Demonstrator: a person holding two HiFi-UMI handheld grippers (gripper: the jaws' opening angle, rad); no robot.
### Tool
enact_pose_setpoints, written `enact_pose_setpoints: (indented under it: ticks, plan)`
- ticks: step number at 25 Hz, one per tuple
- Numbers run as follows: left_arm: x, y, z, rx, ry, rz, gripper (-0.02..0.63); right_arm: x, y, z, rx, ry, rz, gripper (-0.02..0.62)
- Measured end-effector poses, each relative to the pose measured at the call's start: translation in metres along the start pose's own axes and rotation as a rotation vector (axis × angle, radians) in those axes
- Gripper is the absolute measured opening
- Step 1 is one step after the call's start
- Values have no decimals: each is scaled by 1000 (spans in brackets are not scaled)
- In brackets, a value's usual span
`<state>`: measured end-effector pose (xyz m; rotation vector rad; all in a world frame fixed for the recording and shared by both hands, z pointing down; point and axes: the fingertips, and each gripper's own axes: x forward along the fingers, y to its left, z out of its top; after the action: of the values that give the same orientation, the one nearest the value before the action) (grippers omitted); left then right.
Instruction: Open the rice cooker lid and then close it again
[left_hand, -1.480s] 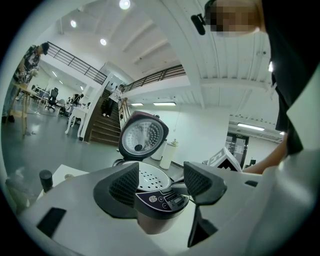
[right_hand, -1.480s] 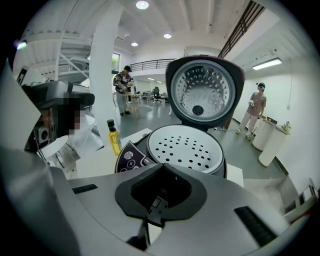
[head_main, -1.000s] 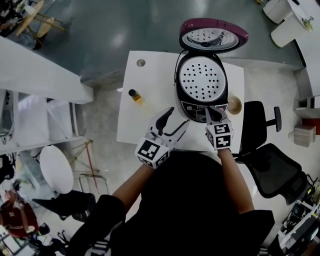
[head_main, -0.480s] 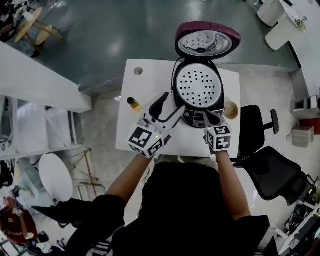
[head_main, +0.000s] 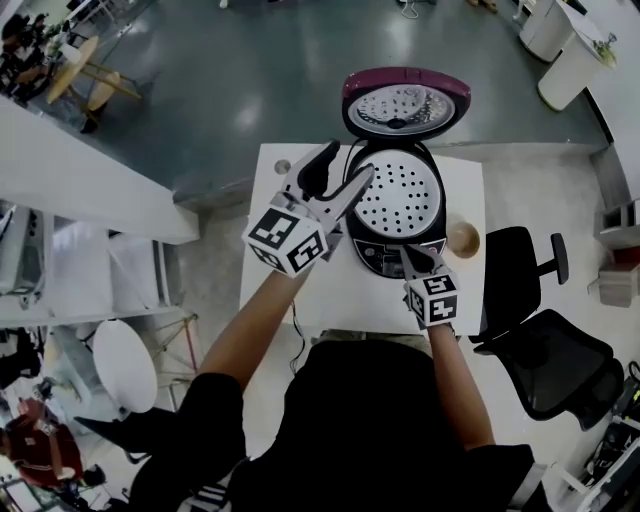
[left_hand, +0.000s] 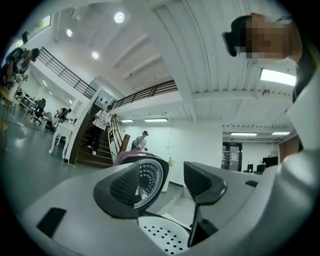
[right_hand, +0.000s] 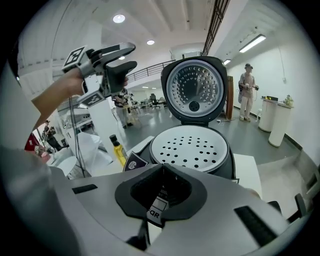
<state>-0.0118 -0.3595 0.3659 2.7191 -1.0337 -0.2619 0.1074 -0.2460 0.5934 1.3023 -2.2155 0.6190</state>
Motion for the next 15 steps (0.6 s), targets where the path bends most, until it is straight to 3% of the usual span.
enact_pose_setpoints:
  ticks: [3,11,15]
  plan:
    - [22,16,17,3,-1,15,258,-2,0,2,-3,2,45,0]
    - [75,51,43,105,56,8,258,-7,-4,20,18,-28,131,0]
    - [101,70,45,63,94,4,258,-11,-7,20,55,-37,146,0]
